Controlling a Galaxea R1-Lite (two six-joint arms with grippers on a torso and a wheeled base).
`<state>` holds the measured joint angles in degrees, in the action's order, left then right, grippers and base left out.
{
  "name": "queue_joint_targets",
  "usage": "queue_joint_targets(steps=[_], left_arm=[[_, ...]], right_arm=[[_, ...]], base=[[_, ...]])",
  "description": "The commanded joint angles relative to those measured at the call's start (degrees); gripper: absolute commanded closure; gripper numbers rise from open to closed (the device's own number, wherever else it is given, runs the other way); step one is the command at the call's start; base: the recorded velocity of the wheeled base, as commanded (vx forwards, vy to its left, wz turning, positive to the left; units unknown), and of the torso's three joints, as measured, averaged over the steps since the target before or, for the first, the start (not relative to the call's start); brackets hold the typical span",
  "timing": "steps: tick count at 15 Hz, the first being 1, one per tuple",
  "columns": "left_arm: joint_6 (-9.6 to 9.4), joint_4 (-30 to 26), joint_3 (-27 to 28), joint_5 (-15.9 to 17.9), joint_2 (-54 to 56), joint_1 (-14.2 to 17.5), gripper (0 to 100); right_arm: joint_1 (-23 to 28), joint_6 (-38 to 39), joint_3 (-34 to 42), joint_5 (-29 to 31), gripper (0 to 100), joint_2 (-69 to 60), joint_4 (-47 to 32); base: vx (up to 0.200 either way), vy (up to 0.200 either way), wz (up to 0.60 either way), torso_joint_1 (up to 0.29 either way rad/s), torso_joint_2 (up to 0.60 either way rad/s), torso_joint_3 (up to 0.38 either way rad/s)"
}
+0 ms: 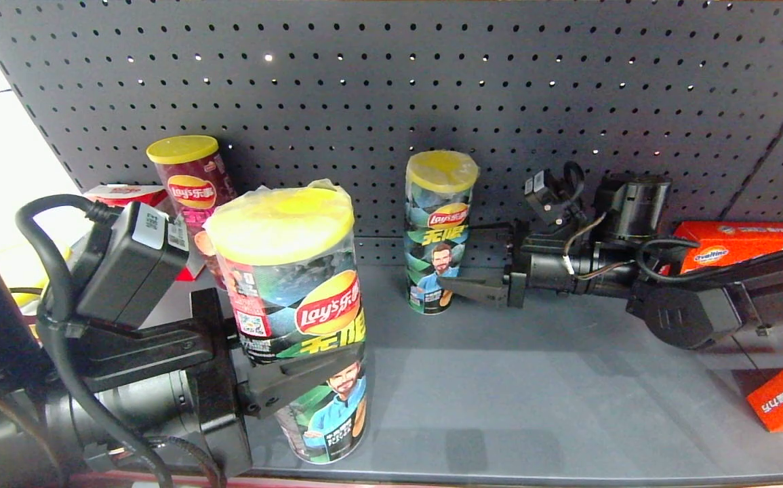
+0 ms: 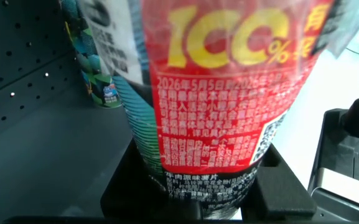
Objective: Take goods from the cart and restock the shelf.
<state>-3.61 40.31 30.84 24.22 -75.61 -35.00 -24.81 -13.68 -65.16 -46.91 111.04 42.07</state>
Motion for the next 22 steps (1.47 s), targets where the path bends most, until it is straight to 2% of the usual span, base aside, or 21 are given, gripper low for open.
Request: queue_joint_targets(steps=[1,6,10,16,22], left_arm=[[0.0,0.0,-0.3,-0.1,0.1,0.0,100],[-0.08,0.2,-1.0,0.0,0.4,0.6,100],[0.0,0.9,-1.5,0.0,0.4,0.8,100],[-0.08,0.8,-1.5,0.1,0.4,0.8,100],[0.0,0.8,-1.6,-0.1,0.4,0.9,100]], right_arm=[[-0.6,0.1,1.9,0.0,0,-1.3,0.8],[-2.4,0.1,5.4,0.0,0,-3.9,1.0],[-1.6,0.1,7.2,0.8,0,-4.9,1.0],[-1.3,0.2,0.0,0.9,0,0.4,0.6],[-3.8,0.2,-6.5,0.9,0,6.6,0.7]], base=[[0.0,0.0,0.0,0.0,0.0,0.0],[0.0,0.0,0.0,0.0,0.0,0.0],[0.0,0.0,0.0,0.0,0.0,0.0],[0.0,0.0,0.0,0.0,0.0,0.0],[0.0,0.0,0.0,0.0,0.0,0.0]])
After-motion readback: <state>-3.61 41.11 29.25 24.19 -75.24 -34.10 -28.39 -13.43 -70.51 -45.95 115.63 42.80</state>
